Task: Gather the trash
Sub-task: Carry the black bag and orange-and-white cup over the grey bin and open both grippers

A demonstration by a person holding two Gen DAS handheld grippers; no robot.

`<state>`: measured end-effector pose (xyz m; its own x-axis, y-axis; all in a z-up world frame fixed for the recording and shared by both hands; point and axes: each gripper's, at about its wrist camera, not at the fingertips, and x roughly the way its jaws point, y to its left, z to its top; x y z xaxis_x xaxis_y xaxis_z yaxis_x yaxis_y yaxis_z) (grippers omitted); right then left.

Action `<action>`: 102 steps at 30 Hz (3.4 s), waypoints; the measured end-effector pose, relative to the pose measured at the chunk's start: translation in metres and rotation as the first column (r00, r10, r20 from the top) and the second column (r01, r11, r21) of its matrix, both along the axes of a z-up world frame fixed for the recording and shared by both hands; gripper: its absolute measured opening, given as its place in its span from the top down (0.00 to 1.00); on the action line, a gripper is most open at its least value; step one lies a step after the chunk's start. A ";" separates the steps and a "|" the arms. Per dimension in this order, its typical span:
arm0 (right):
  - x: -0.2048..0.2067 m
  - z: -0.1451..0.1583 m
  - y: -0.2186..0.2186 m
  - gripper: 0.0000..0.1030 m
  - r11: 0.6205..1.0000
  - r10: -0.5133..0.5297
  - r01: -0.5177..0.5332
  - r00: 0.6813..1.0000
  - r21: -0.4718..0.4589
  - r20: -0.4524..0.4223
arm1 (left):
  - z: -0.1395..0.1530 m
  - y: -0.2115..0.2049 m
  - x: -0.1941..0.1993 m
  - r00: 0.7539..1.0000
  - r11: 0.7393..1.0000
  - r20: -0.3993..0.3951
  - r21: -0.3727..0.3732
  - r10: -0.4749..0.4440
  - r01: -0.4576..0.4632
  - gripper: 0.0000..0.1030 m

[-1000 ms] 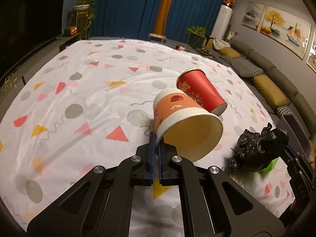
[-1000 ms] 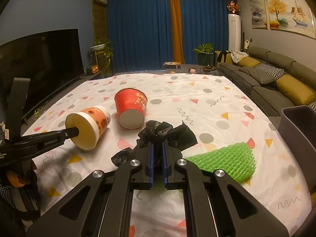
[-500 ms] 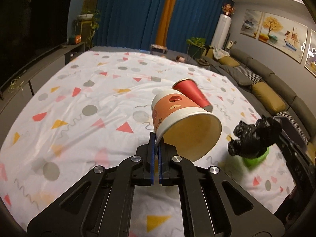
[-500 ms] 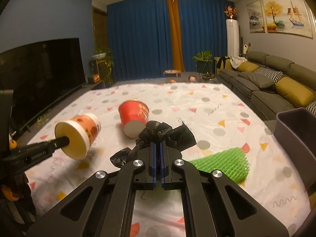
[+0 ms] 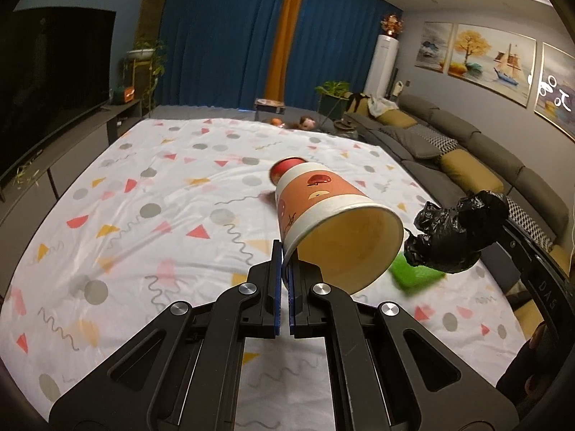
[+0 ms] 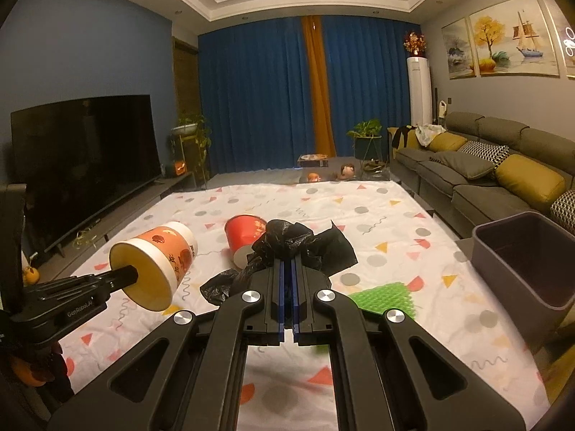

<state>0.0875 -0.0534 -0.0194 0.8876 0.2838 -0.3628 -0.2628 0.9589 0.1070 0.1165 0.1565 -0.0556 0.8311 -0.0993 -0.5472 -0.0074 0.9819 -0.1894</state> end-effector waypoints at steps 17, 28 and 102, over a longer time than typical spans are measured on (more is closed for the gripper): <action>-0.032 0.016 -0.057 0.96 0.997 -0.072 0.071 0.996 0.037 0.050 | 0.020 -0.064 -0.012 0.994 0.994 0.039 0.039 -0.100 0.099 0.98; -0.034 0.018 -0.101 0.96 0.989 -0.146 0.144 0.987 0.044 0.063 | 0.022 -0.116 -0.002 0.982 0.981 0.041 0.062 -0.185 0.182 0.98; 0.045 -0.029 -0.298 0.96 0.855 -0.517 0.518 0.855 0.020 -0.053 | -0.034 -0.400 0.137 0.792 0.796 -0.084 -0.035 -0.605 0.604 0.98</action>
